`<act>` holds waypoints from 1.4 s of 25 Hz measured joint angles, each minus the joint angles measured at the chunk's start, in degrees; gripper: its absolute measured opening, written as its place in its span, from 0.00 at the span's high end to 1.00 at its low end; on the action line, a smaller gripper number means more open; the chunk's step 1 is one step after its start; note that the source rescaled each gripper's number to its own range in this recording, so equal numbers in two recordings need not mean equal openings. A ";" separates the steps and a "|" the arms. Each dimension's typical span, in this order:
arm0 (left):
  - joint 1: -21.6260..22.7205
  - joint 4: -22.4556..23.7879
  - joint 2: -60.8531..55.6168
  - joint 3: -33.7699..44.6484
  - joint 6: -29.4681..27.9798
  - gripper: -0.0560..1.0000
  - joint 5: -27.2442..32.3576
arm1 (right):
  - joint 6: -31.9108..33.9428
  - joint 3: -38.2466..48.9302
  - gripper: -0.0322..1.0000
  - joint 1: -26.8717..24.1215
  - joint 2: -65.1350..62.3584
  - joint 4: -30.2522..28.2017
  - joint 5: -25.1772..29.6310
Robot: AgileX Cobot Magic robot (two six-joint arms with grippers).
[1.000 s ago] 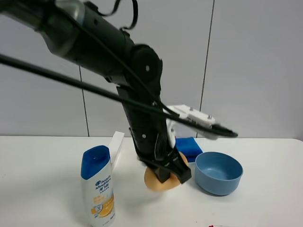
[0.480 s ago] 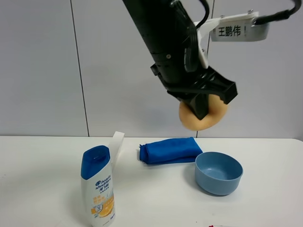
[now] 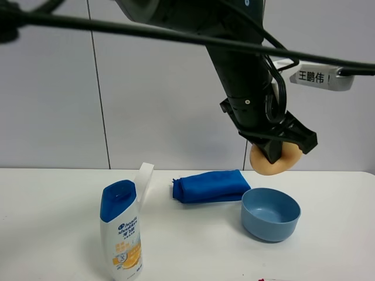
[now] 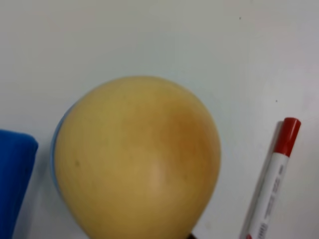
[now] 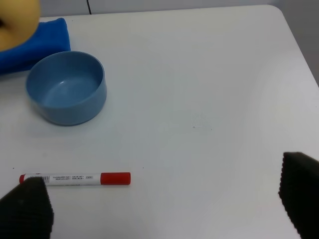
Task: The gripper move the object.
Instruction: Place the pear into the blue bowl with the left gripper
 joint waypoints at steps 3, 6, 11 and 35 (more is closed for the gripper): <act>0.00 0.00 2.88 -1.46 1.20 0.95 -1.13 | 0.00 0.00 0.00 0.00 0.00 0.00 0.00; 0.00 0.00 5.24 -1.85 1.95 0.95 -3.91 | 0.00 0.00 0.00 0.00 0.00 0.00 0.00; 0.00 0.26 7.58 -1.85 2.73 0.95 -7.53 | 0.00 0.00 0.00 0.00 0.00 0.00 0.00; 0.05 1.75 11.99 -1.92 2.73 0.83 -16.50 | 0.00 0.00 0.00 0.00 0.00 0.00 0.00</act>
